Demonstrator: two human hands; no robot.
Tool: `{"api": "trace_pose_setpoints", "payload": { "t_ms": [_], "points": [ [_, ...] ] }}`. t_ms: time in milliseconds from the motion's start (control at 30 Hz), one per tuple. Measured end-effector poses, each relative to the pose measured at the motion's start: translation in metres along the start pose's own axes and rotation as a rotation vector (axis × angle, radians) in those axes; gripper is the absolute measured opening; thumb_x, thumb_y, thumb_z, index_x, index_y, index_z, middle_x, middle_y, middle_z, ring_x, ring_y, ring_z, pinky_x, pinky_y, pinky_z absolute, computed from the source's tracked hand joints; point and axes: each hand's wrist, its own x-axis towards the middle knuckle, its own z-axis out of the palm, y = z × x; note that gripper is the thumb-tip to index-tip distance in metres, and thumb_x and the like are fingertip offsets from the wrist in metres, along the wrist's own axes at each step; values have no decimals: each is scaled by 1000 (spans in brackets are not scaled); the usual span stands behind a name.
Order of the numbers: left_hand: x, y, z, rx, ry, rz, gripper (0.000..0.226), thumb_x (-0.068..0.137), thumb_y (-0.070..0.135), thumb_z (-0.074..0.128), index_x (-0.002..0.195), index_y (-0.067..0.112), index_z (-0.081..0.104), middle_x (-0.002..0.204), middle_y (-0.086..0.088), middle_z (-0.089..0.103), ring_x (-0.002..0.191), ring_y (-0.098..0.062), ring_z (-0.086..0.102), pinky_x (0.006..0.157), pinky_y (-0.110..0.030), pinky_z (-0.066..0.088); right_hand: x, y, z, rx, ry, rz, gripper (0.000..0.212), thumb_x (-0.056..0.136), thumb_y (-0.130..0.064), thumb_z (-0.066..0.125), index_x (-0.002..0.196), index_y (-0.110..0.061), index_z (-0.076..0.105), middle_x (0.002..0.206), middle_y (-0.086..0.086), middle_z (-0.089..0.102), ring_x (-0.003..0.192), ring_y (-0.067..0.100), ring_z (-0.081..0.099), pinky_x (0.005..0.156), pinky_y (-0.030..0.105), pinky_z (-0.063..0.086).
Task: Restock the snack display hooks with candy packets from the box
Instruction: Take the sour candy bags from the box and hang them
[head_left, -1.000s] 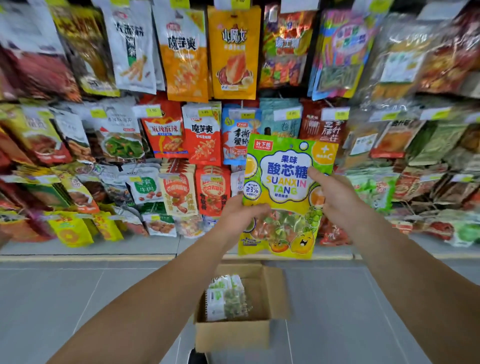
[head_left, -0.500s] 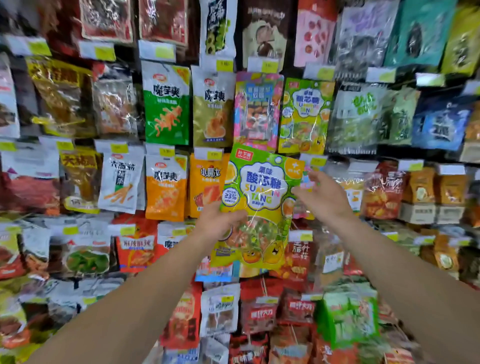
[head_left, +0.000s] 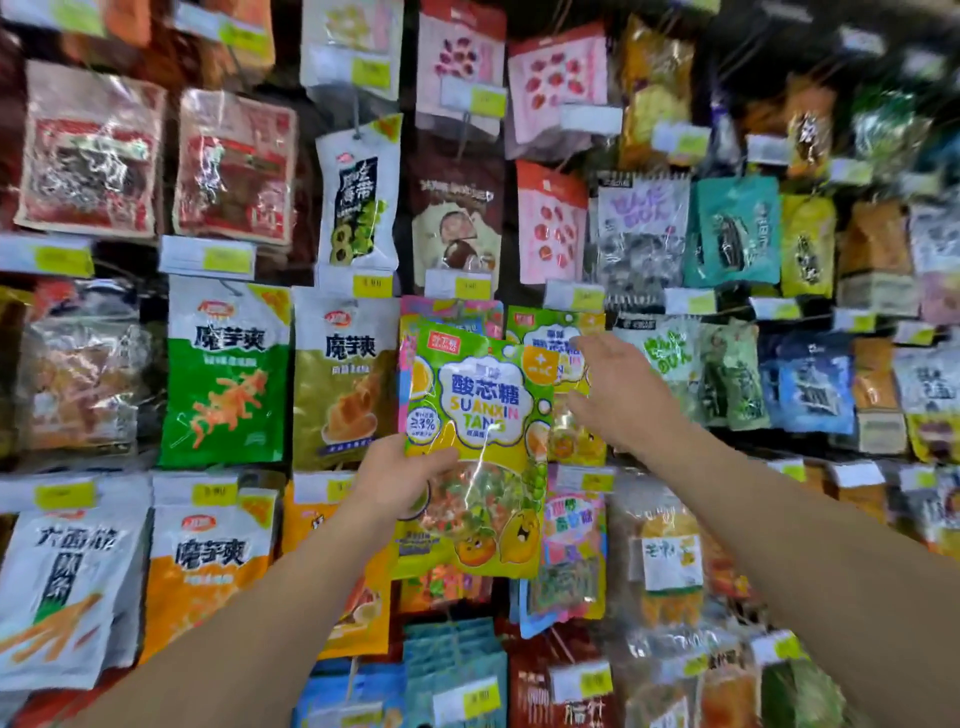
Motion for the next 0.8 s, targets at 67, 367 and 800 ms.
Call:
{"api": "trace_pose_setpoints", "payload": {
  "t_ms": [67, 367, 800],
  "points": [
    [17, 3, 8, -6, 11, 18, 22, 84, 25, 74, 96, 7, 71, 90, -2, 73, 84, -20, 65, 74, -32, 43, 21, 11, 1, -29, 27, -6, 67, 87, -26, 65, 147, -13, 38, 149, 9, 38, 133, 33, 41, 105, 41, 42],
    [92, 8, 64, 62, 11, 57, 25, 82, 20, 75, 63, 16, 59, 67, -2, 61, 64, -16, 54, 66, -32, 40, 111, 67, 25, -9, 115, -90, 65, 82, -18, 66, 142, -8, 44, 141, 14, 48, 127, 35, 48, 103, 42, 44],
    [117, 32, 116, 67, 79, 129, 19, 87, 6, 69, 79, 20, 58, 71, 20, 54, 55, 10, 48, 55, -8, 39, 184, 122, 49, 106, 279, -272, 34, 98, -15, 52, 130, -15, 63, 129, 8, 65, 116, 33, 58, 96, 44, 50]
  ]
}}
